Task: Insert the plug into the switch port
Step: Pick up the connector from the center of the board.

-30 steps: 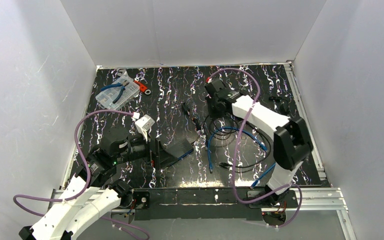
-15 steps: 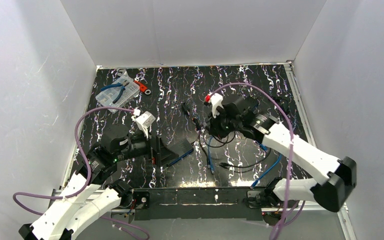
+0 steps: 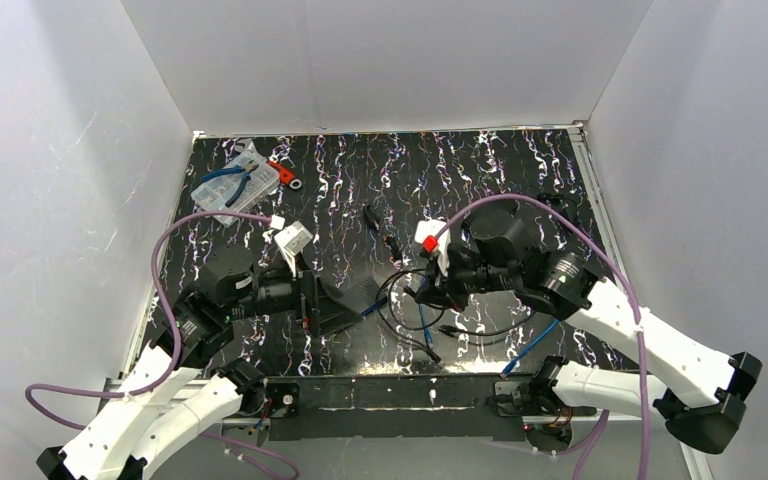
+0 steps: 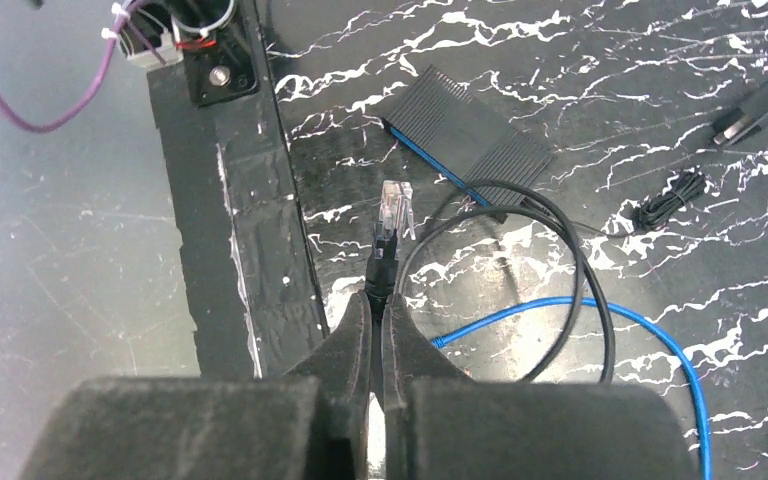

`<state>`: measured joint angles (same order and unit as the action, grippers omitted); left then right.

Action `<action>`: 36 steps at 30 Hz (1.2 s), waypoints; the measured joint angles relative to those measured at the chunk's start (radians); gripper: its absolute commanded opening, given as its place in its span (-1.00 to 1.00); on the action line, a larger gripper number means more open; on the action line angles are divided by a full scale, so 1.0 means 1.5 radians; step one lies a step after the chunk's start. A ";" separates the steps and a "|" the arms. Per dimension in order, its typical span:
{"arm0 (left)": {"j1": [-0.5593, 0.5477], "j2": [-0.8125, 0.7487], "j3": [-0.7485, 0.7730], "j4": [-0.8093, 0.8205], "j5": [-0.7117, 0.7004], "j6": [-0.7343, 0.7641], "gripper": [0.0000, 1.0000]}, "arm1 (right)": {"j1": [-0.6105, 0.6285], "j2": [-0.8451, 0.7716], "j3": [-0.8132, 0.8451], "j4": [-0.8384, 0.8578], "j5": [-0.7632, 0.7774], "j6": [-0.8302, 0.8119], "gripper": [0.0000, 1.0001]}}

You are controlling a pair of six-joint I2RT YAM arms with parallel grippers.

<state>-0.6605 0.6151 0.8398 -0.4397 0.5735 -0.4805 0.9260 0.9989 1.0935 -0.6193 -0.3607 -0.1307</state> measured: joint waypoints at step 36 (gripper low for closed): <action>0.000 0.073 0.013 0.030 0.079 -0.253 0.55 | 0.414 -0.007 -0.252 0.541 0.528 -0.598 -0.97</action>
<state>-0.6605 0.7250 0.8597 -0.3954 0.6926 -0.8600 1.5471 0.9882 0.7162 0.1928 0.4309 -1.0279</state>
